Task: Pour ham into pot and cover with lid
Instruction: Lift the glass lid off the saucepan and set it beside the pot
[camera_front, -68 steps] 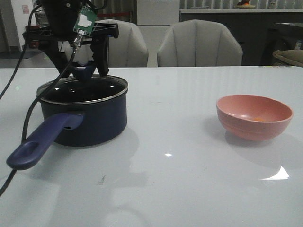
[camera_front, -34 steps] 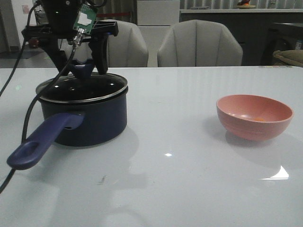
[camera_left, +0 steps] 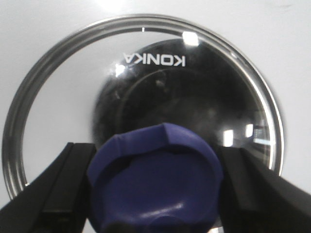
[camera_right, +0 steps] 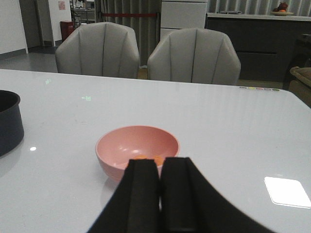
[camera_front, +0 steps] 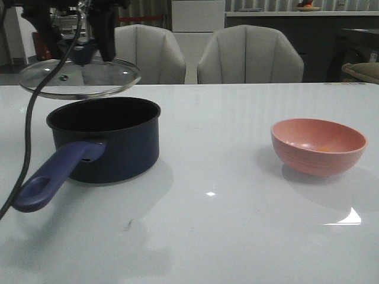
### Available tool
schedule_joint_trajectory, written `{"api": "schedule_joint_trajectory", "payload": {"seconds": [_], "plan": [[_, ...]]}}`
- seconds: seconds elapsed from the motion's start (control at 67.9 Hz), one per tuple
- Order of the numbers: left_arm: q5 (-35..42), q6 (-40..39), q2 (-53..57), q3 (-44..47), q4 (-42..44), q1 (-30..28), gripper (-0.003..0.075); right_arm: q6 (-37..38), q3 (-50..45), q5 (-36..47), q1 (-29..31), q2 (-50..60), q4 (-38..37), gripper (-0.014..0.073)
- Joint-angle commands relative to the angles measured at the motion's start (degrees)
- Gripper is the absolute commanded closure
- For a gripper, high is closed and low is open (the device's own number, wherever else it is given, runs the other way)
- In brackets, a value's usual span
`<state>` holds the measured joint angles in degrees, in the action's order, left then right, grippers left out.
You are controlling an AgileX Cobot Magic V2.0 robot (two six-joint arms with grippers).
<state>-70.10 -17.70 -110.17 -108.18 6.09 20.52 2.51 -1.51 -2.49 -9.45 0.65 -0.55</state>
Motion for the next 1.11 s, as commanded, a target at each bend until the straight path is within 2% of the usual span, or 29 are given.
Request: {"api": "schedule_joint_trajectory", "payload": {"seconds": [0.0,0.162,0.339,0.486,0.604,0.855,1.09], "plan": [[-0.99,0.35,5.28,-2.08,3.8,-2.79,0.0461,-0.06,0.27,4.89,0.42,1.07,0.0,0.0432],[0.82,2.15,9.11,1.19,3.95,-7.15,0.0461,-0.06,0.27,4.89,0.42,1.07,0.0,0.0432],[6.94,5.57,14.63,10.58,2.49,-14.59,0.0461,-0.06,0.27,4.89,0.42,1.07,0.0,0.0432],[14.01,12.34,17.36,20.32,-4.08,-20.96,0.0461,-0.06,0.27,4.89,0.42,1.07,0.0,0.0432],[19.09,12.73,17.45,27.67,-7.22,-24.94,0.0461,-0.06,0.27,4.89,0.42,1.07,0.0,0.0432],[30.64,12.73,17.07,40.31,-7.69,-26.45,0.046,-0.06,0.27,4.89,0.42,1.07,0.0,0.0432],[30.66,12.73,12.79,42.14,-7.5,-26.45,0.0458,-0.06,0.27,4.89,0.42,1.07,0.0,0.0432]]}}
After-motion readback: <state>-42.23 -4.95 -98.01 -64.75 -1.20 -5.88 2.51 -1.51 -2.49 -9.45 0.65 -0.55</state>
